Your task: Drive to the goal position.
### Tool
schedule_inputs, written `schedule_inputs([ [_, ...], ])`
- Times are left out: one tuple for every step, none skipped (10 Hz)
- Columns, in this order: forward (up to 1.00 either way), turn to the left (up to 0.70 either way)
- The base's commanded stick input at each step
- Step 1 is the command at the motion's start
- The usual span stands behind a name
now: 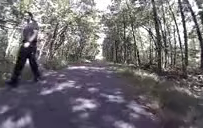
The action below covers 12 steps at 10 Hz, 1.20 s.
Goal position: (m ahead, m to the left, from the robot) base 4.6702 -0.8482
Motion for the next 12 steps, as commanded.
schedule_inputs([
  [0.45, 0.0],
  [0.45, 0.0],
  [0.45, 0.0],
  [0.45, 0.0],
  [0.45, 0.0],
  [0.45, 0.0],
  [0.45, 0.0],
  [0.45, 0.0],
  [0.45, 0.0],
  [0.45, 0.0],
  [0.45, 0.0],
  [0.45, 0.0],
])
